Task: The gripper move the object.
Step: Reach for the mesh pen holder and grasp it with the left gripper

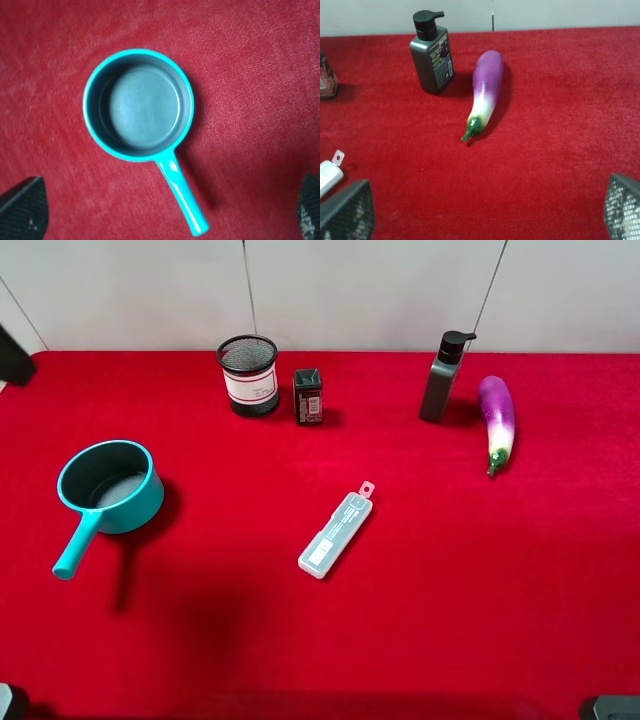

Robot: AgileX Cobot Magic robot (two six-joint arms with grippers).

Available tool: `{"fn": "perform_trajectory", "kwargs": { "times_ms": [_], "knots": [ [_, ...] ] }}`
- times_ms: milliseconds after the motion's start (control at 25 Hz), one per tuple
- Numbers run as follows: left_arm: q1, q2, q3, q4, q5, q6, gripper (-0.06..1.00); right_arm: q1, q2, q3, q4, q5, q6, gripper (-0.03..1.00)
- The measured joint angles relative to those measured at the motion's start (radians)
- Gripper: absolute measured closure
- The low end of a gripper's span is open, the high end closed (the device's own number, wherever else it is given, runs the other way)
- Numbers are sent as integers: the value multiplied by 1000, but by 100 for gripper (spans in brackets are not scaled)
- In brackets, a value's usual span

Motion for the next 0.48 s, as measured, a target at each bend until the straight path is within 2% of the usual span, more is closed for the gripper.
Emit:
{"fn": "perform_trajectory", "kwargs": {
  "times_ms": [200, 480],
  "knots": [
    [-16, 118, -107, -8, 26, 51, -4, 0, 0, 0, 0, 0, 0, 27],
    [-91, 291, -255, -8, 39, 81, -4, 0, 0, 0, 0, 0, 0, 27]
  ]
}}
